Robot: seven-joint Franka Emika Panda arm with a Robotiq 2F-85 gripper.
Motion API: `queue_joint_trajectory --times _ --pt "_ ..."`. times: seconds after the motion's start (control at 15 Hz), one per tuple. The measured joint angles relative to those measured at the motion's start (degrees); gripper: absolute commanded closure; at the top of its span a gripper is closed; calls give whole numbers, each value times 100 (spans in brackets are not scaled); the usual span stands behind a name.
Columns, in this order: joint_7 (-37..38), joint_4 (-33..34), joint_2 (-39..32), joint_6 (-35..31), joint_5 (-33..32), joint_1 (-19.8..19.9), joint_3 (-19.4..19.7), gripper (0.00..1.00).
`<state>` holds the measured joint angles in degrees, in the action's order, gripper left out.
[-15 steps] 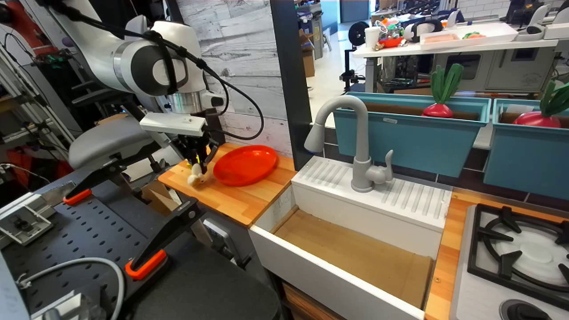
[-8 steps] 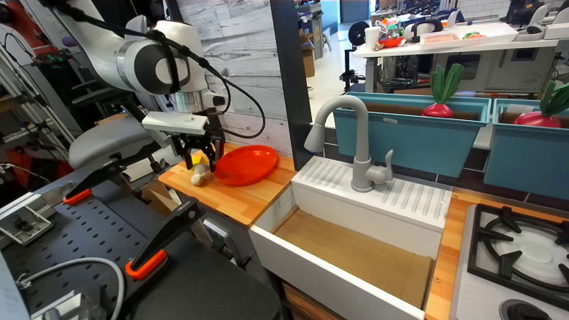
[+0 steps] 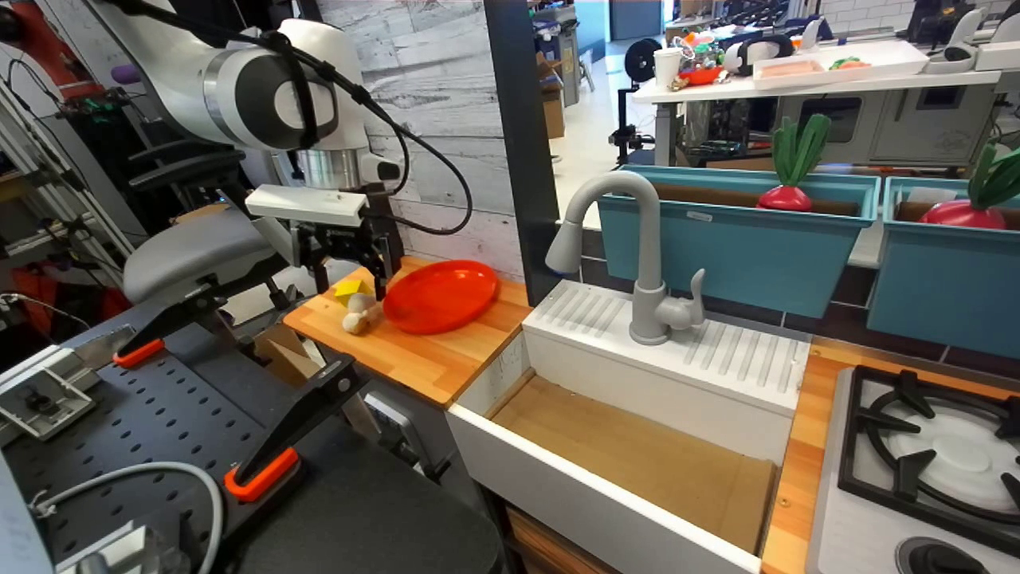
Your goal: Remove the doll from the plate, then put the yellow block on the plate
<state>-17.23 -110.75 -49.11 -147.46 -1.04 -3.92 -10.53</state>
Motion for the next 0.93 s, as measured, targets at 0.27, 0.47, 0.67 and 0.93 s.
queue_joint_trajectory --times 0.27,0.47,0.67,0.93 --pt "4 -17 1 0 0 0 0 0" --pt "6 -16 -3 0 1 0 0 0" --pt "30 27 -48 -6 7 0 -26 0" --pt "80 169 -144 -10 14 -24 -192 0"
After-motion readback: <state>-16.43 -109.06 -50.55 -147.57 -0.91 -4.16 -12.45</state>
